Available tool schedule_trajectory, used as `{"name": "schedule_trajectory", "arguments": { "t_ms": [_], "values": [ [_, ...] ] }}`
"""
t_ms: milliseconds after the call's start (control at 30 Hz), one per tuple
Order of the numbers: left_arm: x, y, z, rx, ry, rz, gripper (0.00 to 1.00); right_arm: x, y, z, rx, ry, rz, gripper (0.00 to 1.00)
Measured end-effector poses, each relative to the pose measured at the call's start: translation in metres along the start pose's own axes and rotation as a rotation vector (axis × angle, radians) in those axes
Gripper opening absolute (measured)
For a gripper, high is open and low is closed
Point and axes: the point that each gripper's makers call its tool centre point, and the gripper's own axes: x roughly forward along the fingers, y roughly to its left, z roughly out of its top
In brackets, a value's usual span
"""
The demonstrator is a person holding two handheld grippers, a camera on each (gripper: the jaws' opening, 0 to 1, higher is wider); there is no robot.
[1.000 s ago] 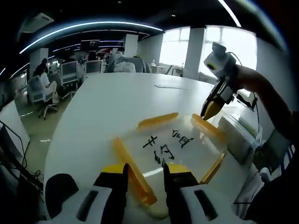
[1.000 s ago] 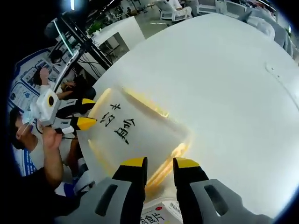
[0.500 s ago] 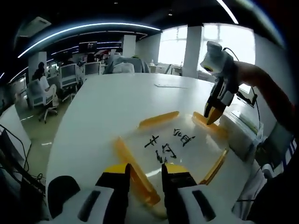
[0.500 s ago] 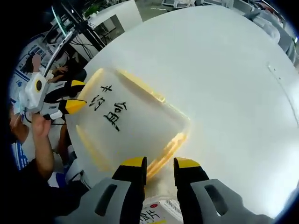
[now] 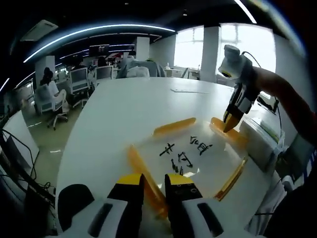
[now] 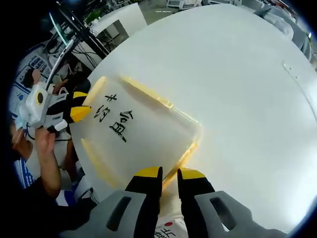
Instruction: Arrange the small medicine boxes into an aligned row inside the storage area until every box is upright, visible, and separated from the surrounding clutter.
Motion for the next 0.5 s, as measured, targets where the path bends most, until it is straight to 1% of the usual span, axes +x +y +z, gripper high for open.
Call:
{"name": "schedule_trajectory", "arguments": {
  "t_ms": [133, 167, 233, 300, 367, 433, 467, 500],
  "values": [
    [0.0, 0.003, 0.0, 0.0, 0.005, 0.006, 0.14, 0.0, -0.001, 0.002, 0.004, -0.003, 0.005, 0.09],
    [-0.001, 0.003, 0.0, 0.008, 0.01, 0.012, 0.14, 0.001, 0.0, 0.003, 0.003, -0.008, 0.006, 0.09],
    [-0.003, 0.005, -0.002, 0.051, 0.037, 0.035, 0.14, 0.001, 0.002, 0.004, 0.011, -0.023, 0.013, 0.09],
    [-0.004, 0.005, -0.002, 0.058, 0.046, 0.041, 0.14, 0.001, 0.003, 0.005, 0.014, -0.027, 0.018, 0.09],
    [-0.006, 0.007, -0.002, 0.052, 0.047, 0.043, 0.14, 0.001, 0.004, 0.006, 0.019, -0.033, 0.019, 0.08],
    [-0.009, 0.011, -0.002, 0.053, 0.04, 0.055, 0.13, 0.0, 0.005, 0.008, 0.011, -0.039, 0.041, 0.08],
    [-0.011, 0.014, 0.001, 0.066, 0.026, 0.069, 0.13, 0.0, 0.007, 0.007, -0.005, -0.037, 0.056, 0.08],
    [-0.013, 0.018, 0.002, 0.078, 0.019, 0.087, 0.13, 0.001, 0.008, 0.009, 0.006, -0.037, 0.061, 0.08]
  ]
}}
